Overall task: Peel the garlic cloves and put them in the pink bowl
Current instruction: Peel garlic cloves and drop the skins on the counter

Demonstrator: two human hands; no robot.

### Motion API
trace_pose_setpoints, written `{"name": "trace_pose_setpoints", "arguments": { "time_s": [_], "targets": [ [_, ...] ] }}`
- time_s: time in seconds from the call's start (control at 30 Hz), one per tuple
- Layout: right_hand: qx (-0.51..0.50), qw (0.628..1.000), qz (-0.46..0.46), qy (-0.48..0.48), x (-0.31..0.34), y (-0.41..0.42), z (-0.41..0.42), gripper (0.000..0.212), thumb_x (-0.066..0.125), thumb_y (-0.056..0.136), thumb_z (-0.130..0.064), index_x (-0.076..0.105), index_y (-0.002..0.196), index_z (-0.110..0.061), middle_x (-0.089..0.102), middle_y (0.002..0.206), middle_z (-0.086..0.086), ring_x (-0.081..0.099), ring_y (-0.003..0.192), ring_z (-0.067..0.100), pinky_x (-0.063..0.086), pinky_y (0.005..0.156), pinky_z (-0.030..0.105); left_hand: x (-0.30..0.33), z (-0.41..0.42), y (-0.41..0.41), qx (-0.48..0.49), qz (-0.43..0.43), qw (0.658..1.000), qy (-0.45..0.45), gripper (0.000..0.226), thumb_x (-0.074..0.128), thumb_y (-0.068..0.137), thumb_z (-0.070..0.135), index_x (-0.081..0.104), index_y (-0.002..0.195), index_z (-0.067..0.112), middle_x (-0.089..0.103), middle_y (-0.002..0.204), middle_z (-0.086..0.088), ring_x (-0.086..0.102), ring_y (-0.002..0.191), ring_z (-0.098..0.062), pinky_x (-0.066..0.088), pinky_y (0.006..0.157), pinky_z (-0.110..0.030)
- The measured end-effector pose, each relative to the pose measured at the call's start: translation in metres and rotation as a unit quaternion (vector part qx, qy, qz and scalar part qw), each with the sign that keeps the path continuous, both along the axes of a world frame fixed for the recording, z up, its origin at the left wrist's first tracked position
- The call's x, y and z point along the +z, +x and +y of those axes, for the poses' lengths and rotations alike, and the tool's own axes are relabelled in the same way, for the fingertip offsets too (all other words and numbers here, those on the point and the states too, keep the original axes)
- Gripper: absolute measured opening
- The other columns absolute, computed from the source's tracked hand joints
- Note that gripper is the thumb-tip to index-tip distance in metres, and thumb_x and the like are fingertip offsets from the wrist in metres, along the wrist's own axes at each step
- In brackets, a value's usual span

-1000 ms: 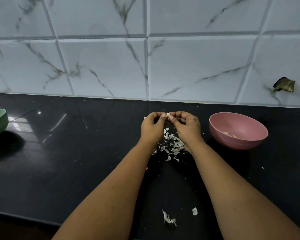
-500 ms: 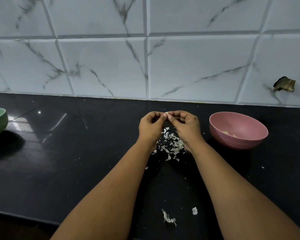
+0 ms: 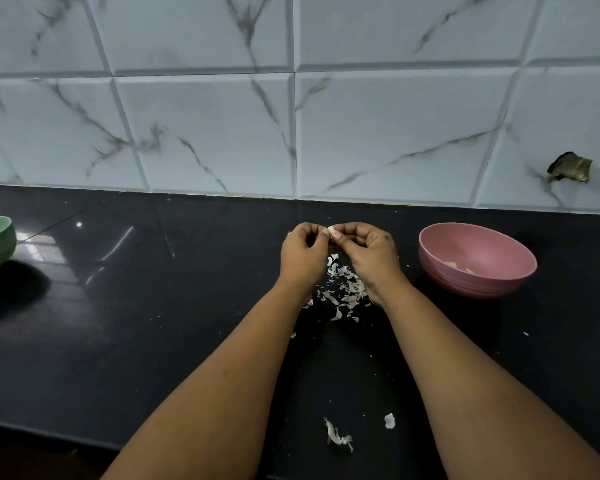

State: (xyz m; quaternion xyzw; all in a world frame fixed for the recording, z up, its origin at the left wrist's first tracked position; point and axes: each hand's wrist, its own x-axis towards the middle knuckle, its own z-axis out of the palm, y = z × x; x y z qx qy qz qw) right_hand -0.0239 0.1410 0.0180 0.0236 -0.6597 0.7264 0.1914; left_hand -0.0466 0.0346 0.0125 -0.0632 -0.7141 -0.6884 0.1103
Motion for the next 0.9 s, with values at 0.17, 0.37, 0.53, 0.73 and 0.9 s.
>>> {"name": "trace_pose_setpoints", "arguments": {
  "time_s": [0.17,0.37,0.53,0.73,0.9],
  "targets": [
    [0.027,0.999,-0.011,-0.041,0.000,0.000,0.000,0.011,0.066,0.088,-0.001,0.070,0.096,-0.006,0.073,0.089,0.009,0.070,0.084,0.014,0.056,0.080,0.023,0.002,0.000,0.003,0.001,0.028,0.998,-0.061,0.015,0.051,0.100,0.019,0.061,0.091,0.012,0.065,0.082,0.002,0.056,0.072,-0.007,0.045,0.067,-0.022],
    [0.074,0.994,-0.014,-0.073,-0.001,-0.001,-0.003,0.017,0.058,0.093,-0.001,0.067,0.105,-0.008,0.071,0.092,0.006,0.066,0.082,0.011,0.052,0.074,0.020,0.003,0.001,0.001,-0.002,0.041,0.992,-0.123,0.015,0.045,0.102,0.020,0.056,0.095,0.013,0.064,0.098,-0.006,0.056,0.080,-0.011,0.046,0.072,-0.029],
    [0.104,0.987,-0.033,-0.122,0.002,0.002,-0.003,0.016,0.053,0.095,-0.001,0.067,0.103,-0.006,0.070,0.094,0.006,0.066,0.082,0.010,0.054,0.073,0.018,0.004,0.003,0.002,-0.034,0.001,0.996,-0.082,0.023,0.042,0.103,0.020,0.053,0.083,0.015,0.056,0.084,0.002,0.050,0.076,-0.011,0.041,0.069,-0.029],
    [0.125,0.980,-0.054,-0.143,0.006,0.004,-0.004,0.019,0.050,0.097,-0.002,0.068,0.096,-0.007,0.067,0.084,0.005,0.063,0.078,0.012,0.055,0.069,0.020,0.010,-0.001,0.009,-0.030,-0.040,0.999,-0.009,0.026,0.040,0.095,0.018,0.052,0.072,0.011,0.051,0.073,-0.001,0.046,0.072,-0.015,0.040,0.069,-0.036],
    [0.137,0.978,-0.057,-0.147,0.006,0.005,-0.001,0.013,0.058,0.092,-0.004,0.068,0.100,-0.003,0.071,0.090,0.008,0.069,0.081,0.013,0.055,0.071,0.021,0.010,-0.003,0.008,-0.028,-0.018,0.998,-0.052,0.026,0.043,0.096,0.018,0.056,0.078,0.004,0.054,0.074,-0.002,0.048,0.071,-0.012,0.042,0.068,-0.034]
  ]
}}
